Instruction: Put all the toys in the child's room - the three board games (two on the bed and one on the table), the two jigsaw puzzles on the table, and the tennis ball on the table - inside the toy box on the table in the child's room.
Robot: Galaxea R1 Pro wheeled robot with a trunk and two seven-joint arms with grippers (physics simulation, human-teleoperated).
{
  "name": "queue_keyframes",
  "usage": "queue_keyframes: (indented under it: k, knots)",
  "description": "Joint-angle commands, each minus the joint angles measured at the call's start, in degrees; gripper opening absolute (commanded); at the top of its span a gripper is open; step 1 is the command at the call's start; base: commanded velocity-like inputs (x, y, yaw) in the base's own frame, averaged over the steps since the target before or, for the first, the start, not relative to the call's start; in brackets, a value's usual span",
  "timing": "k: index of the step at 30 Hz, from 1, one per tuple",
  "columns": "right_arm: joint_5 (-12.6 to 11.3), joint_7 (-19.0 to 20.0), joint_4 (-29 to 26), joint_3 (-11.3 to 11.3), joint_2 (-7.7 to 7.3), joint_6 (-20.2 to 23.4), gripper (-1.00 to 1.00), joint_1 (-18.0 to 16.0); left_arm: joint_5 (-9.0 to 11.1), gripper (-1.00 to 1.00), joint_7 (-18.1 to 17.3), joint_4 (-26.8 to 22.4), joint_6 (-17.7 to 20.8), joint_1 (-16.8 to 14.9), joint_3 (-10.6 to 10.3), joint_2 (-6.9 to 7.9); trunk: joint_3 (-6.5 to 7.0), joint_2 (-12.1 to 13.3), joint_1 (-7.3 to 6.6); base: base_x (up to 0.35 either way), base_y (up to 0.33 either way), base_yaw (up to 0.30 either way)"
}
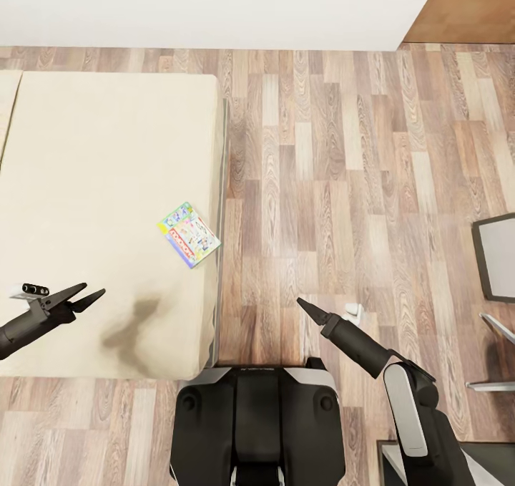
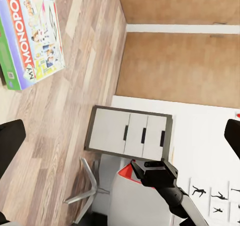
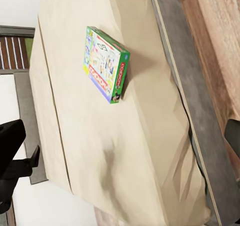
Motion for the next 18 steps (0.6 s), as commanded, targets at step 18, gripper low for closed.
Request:
queue_keyframes:
  k: [18]
  knots:
    - [-0.2, 0.1, -0.1, 0.1, 0.06, 0.4, 1.0, 0.0, 0.0, 1.0, -0.2, -0.1, 0.6, 0.0, 0.0, 0.01, 1.63, -0.1, 0.04, 0.0, 0.0, 0.0]
